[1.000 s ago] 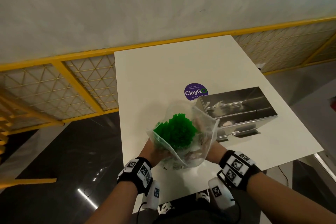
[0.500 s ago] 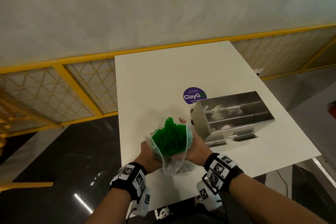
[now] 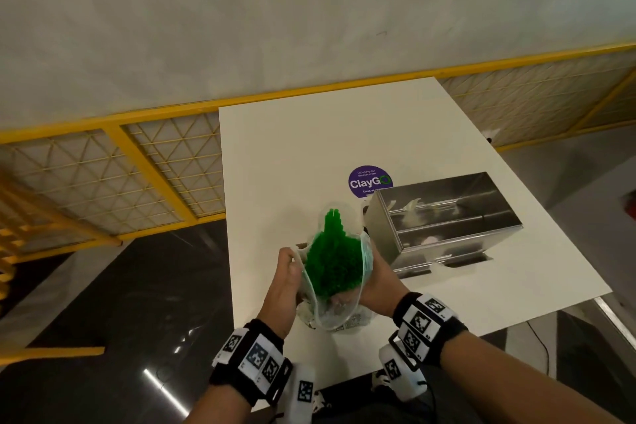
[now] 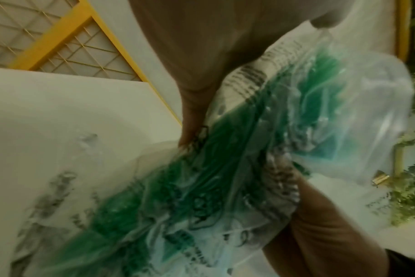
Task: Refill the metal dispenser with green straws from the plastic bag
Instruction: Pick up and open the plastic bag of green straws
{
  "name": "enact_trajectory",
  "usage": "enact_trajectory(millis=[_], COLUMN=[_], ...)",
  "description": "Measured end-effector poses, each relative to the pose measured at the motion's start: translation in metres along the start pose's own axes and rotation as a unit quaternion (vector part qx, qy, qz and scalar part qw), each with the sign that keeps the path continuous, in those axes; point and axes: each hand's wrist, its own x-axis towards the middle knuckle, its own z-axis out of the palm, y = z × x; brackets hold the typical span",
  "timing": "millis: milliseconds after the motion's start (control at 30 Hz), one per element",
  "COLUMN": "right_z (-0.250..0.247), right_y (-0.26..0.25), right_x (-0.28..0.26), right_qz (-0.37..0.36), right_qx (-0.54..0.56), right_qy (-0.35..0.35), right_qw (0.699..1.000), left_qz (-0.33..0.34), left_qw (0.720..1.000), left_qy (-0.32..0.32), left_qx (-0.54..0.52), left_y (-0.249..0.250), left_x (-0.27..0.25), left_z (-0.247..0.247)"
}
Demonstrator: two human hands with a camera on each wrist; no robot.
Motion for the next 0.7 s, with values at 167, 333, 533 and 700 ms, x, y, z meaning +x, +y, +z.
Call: enact_trajectory(millis=[167, 333, 533, 700], right_z=[-0.003, -0.005, -0.003, -0.004], right_y=[0.002, 0.006, 0.006, 0.004], right_x=[-0.001, -0.001, -0.001, 0.000], right_qz=[-0.027, -0.024, -0.023, -0.050], right_qx=[-0.036, -0.067, -0.087, -0.073], right_qy=[0.009, 0.007, -0.004, -0.011], right_qw=[0.999, 0.997, 0.996, 0.996], left_qz=[-0.016, -0.060, 0.068, -0.034], left_qw=[0.992, 0.984, 0.971, 0.992], left_qy=[0.097, 0.160, 0.046, -0.068], left_qx=[-0.078, -0.047, 0.224, 0.097], left_y=[0.007, -0.004, -0.028, -0.026], left_x=[0.009, 0.016, 0.017, 0.012], left_z=[0.010, 0.005, -0.008, -0.014])
